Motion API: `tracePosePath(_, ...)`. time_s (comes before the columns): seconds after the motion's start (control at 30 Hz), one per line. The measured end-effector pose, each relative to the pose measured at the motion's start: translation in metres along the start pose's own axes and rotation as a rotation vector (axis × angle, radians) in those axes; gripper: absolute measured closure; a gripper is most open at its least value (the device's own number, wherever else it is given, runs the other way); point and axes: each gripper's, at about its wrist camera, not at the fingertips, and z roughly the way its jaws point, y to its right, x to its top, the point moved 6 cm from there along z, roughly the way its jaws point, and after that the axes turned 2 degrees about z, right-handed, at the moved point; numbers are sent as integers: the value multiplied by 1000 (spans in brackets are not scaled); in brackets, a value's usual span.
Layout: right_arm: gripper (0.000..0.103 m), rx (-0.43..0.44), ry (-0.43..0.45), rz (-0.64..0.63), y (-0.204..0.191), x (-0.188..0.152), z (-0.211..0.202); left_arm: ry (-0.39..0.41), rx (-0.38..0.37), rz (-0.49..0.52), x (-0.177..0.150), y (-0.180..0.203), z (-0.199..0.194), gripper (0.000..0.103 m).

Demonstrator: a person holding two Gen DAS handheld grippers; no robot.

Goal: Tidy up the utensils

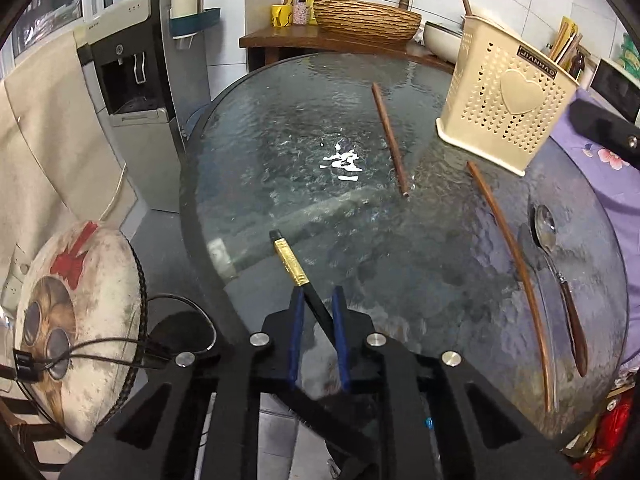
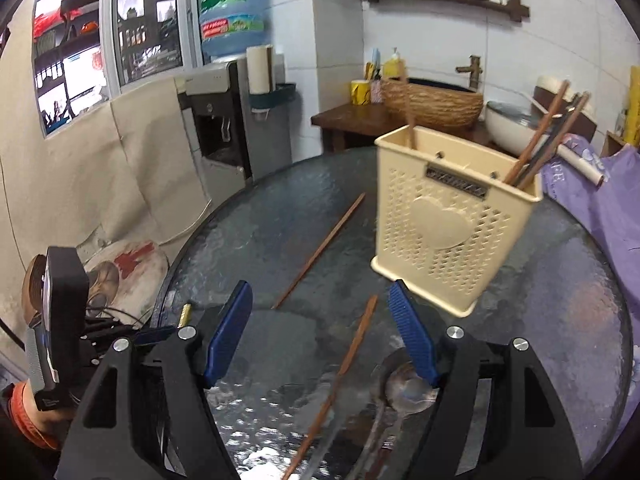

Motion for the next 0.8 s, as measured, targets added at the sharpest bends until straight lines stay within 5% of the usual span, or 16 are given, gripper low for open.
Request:
tracePosePath(0.13, 47, 44, -102, -44, -30, 2, 35, -3, 4, 6, 12, -5, 10, 91)
tracePosePath(0.43, 68, -114, -358, -68, -46, 9, 157, -18, -78, -118, 31, -33, 24, 96)
tracePosePath(0.57, 74, -140, -394, -38, -50, 1, 168, -12, -102, -145, 31, -38, 24, 96)
tracePosePath(0.7, 97, -152, -406, -70, -56, -6, 163, -14, -91, -149, 30, -38, 21, 96)
tracePosePath(0.8, 99, -140, -412, -71, -53, -17, 145, -16, -66, -122, 30, -36, 20, 96)
